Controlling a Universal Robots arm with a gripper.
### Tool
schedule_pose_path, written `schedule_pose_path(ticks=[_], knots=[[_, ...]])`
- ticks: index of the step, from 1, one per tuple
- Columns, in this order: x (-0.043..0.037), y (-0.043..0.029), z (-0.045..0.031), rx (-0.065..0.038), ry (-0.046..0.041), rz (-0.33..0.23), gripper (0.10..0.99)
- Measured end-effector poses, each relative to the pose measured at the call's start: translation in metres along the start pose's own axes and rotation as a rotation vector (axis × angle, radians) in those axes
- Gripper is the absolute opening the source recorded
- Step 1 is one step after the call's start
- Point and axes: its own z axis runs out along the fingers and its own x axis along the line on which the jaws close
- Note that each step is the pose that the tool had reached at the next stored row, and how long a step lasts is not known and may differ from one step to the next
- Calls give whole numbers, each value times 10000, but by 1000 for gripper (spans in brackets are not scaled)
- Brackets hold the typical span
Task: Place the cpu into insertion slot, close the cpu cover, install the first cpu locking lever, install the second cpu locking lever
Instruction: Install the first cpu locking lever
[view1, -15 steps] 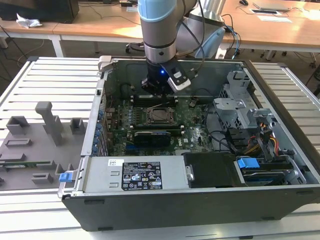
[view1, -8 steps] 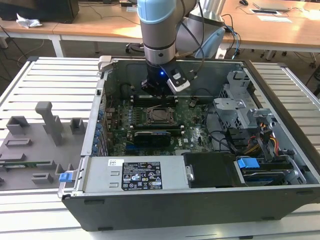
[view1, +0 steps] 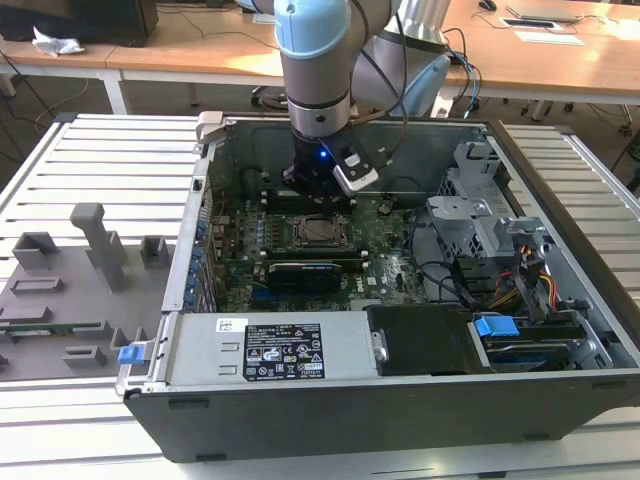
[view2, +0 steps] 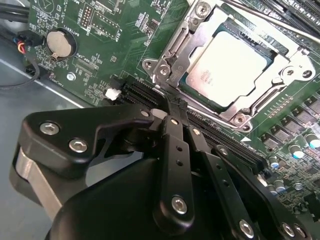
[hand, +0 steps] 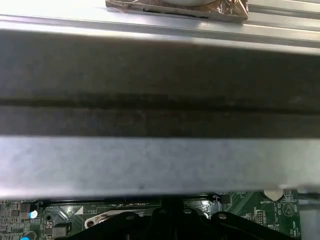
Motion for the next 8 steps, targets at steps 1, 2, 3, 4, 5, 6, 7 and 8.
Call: schedule_pose_path(ticks=[1,2,3,4,5,6,7,8], knots=[[0,-1,6,17,0,11,106],[0,-2,11,27,-2,18,106],[-1,-3,18,40,-4,27,106],[-3,-5,22,72,-6,38,106],[-4,-5,22,81,-6,41,106],[-5,-5,23,89,-7,43,106],[-6,-5,21,97,-6,43,106],[-7,-4,16,104,-6,43,106]])
